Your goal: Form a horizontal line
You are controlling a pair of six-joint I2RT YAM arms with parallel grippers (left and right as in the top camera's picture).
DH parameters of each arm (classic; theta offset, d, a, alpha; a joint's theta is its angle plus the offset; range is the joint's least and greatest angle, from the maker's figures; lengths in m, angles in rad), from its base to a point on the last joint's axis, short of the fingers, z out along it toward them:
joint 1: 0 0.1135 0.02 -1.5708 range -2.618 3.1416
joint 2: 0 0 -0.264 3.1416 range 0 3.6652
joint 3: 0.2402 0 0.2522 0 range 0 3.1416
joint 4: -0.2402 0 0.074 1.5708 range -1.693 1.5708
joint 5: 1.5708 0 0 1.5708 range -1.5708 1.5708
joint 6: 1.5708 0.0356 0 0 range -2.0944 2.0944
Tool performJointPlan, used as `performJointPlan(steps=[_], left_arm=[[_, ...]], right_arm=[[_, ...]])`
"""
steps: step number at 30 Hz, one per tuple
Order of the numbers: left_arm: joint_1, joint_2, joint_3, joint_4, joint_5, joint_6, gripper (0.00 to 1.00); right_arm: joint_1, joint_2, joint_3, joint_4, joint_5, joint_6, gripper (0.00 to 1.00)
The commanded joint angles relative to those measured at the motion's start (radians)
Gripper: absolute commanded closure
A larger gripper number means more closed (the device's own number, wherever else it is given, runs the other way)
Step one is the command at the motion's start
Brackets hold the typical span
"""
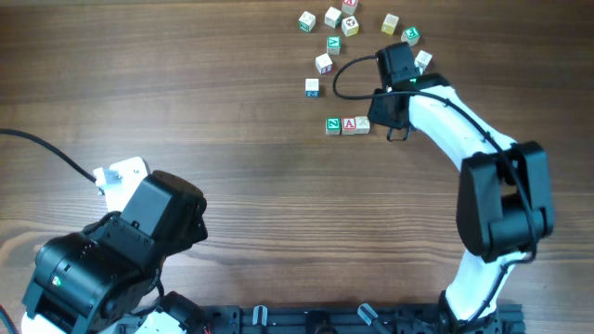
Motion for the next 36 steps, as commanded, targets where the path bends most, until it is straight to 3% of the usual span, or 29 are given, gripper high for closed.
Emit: performJointPlan(steps=[1,13,36], left_arm=[[0.000,-0.004,0.003,0.000,0.001,-0.002,0.00],[0.000,-0.004,0.003,0.000,0.001,-0.002,0.00],[0.000,-0.004,0.003,0.000,0.001,-0.002,0.00]], right_arm=[[0.005,0.050,-0.006,0.018,-0.093,0.006,0.95],[0.005,0.069,-0.006,0.030,-0.195,-0.001,0.95],[0.005,0.069,-0.006,0.091,-0.255,-0.169,0.95]])
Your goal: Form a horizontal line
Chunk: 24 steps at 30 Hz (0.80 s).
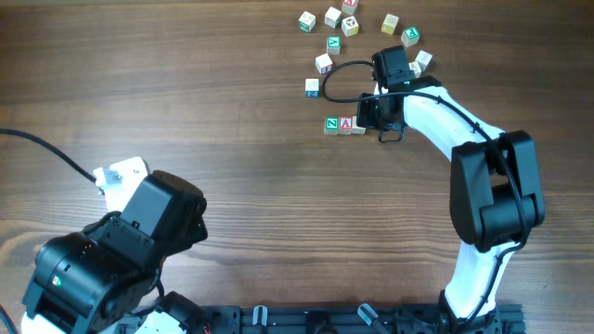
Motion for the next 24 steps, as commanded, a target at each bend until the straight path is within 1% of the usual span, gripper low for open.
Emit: performJointPlan(steps=[1,5,8,12,17,19,24], left_arm=[[0.000,-0.004,0.003,0.000,0.001,-0.002,0.00],[0.000,-0.004,0.003,0.000,0.001,-0.002,0.00],[0.000,-0.004,0.003,0.000,0.001,-0.002,0.00],[0.000,-0.004,0.003,0.000,0.001,-0.002,0.00],[0.000,-0.004,0.003,0.000,0.001,-0.002,0.00],[0.000,-0.004,0.003,0.000,0.001,-0.002,0.00],[0.000,-0.004,0.003,0.000,0.001,-0.002,0.00]], right_arm=[[0.005,0.014,-0.006,0.009,-0.060,-0.061,0.96],[0.005,0.014,-0.006,0.011,-0.071,-0.062,0.96],[0.005,0.014,-0.006,0.019,-0.108,-0.109,0.95],[0.005,0.014,-0.006,0.020,-0.113,-0.109,0.95],[0.005,0.014,-0.006,0.020,-0.167,-0.109,0.96],[0.006,0.014,-0.006,0.016,-0.174,-0.103,0.96],[0.012,0.014,-0.006,-0.006,-0.174,-0.020,0.96]])
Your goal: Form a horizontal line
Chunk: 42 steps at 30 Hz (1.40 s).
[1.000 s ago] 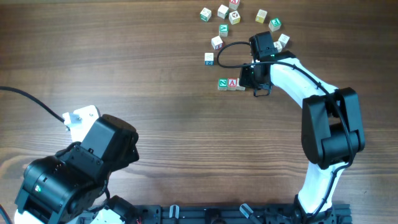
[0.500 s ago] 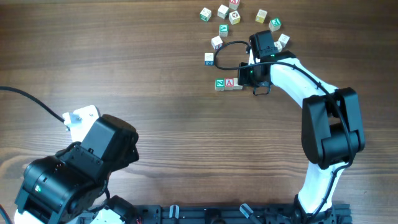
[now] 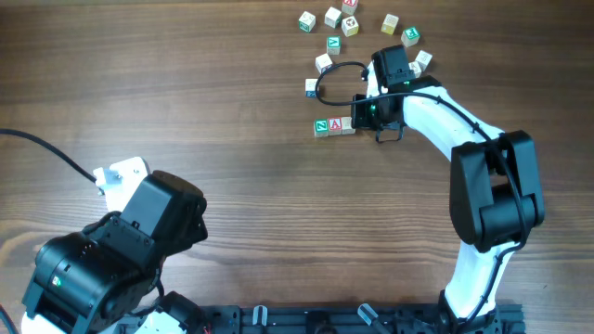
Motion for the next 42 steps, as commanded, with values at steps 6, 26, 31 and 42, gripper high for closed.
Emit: performJointPlan(steps=[6,26,31,42], left_arm=[[0.000,-0.004,0.003,0.000,0.001,-0.002,0.00],[0.000,-0.004,0.003,0.000,0.001,-0.002,0.00],[0.000,-0.004,0.003,0.000,0.001,-0.002,0.00],[0.000,-0.004,0.003,0.000,0.001,-0.002,0.00]], right_arm=[[0.030,0.014,-0.006,-0.019,-0.028,0.100,0.95],[0.064,0.014,-0.006,-0.016,0.036,0.147,0.95],[0.066,0.014,-0.006,0.000,-0.022,0.111,0.96],[0.066,0.014,-0.006,0.024,-0.029,0.115,0.95]])
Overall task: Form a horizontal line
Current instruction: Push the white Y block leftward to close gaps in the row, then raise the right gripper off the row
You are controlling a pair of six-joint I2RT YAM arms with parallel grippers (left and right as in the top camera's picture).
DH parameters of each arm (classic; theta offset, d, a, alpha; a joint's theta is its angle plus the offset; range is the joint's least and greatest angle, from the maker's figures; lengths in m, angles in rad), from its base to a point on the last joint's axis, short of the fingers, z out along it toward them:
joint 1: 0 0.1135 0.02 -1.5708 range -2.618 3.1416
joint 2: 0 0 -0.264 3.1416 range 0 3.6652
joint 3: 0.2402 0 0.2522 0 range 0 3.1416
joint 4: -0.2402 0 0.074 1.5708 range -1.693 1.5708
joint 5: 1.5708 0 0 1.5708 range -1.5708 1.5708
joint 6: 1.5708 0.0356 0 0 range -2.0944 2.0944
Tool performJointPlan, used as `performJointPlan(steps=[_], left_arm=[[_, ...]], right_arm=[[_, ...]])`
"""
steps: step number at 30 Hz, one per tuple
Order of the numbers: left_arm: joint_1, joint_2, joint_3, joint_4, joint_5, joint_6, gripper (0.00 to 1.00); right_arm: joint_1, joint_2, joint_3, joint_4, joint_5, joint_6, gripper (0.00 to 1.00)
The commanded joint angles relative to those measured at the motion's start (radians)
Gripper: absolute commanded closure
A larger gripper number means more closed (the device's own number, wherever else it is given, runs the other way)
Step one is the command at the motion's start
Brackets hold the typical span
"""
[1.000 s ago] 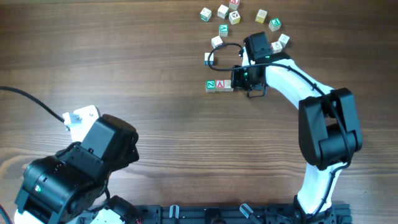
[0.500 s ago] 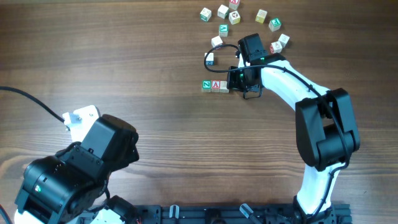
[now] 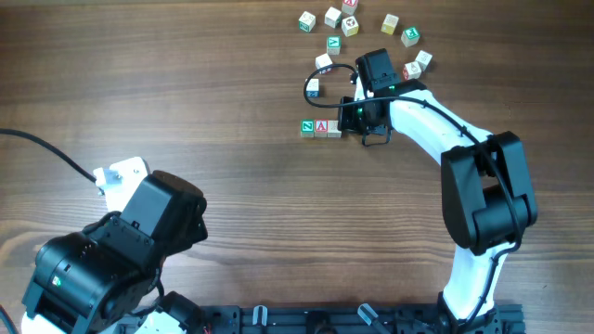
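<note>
A short row of three small cubes lies on the wooden table (image 3: 186,74): a green-marked cube (image 3: 309,128), a red-lettered cube (image 3: 322,128) and a plain pale cube (image 3: 334,130), side by side from left to right. My right gripper (image 3: 353,123) sits against the row's right end, under its black wrist block, and its fingers are hidden. More loose cubes (image 3: 332,17) lie scattered behind the row. My left arm (image 3: 121,241) is folded at the near left, with its fingers out of sight.
One loose cube (image 3: 313,87) lies just behind the row beside the right arm's black cable loop (image 3: 320,79). Two cubes (image 3: 418,65) sit right of the wrist. The right arm's white link (image 3: 427,116) runs to its base at the near right.
The right gripper has shifted left by a little, and the three-cube row has shifted left with it. The left arm is unchanged.
At first the three-cube row lay further right, with the right gripper just off its right end. At each later moment the gripper and the row both stood further left, the cubes still side by side. The left arm stayed folded throughout.
</note>
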Motion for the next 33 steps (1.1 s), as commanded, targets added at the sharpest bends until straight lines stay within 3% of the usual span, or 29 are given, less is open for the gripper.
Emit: performJointPlan(steps=[1,15,21,33], left_arm=[[0.000,-0.004,0.003,0.000,0.001,-0.002,0.00],[0.000,-0.004,0.003,0.000,0.001,-0.002,0.00],[0.000,-0.004,0.003,0.000,0.001,-0.002,0.00],[0.000,-0.004,0.003,0.000,0.001,-0.002,0.00]], right_arm=[[0.002,0.014,-0.006,0.008,-0.021,-0.010,0.96],[-0.002,0.008,0.000,0.012,0.070,-0.010,0.95],[-0.016,-0.087,0.017,-0.031,0.128,-0.008,0.96],[0.024,-0.064,-0.011,-0.076,0.125,0.125,0.95]])
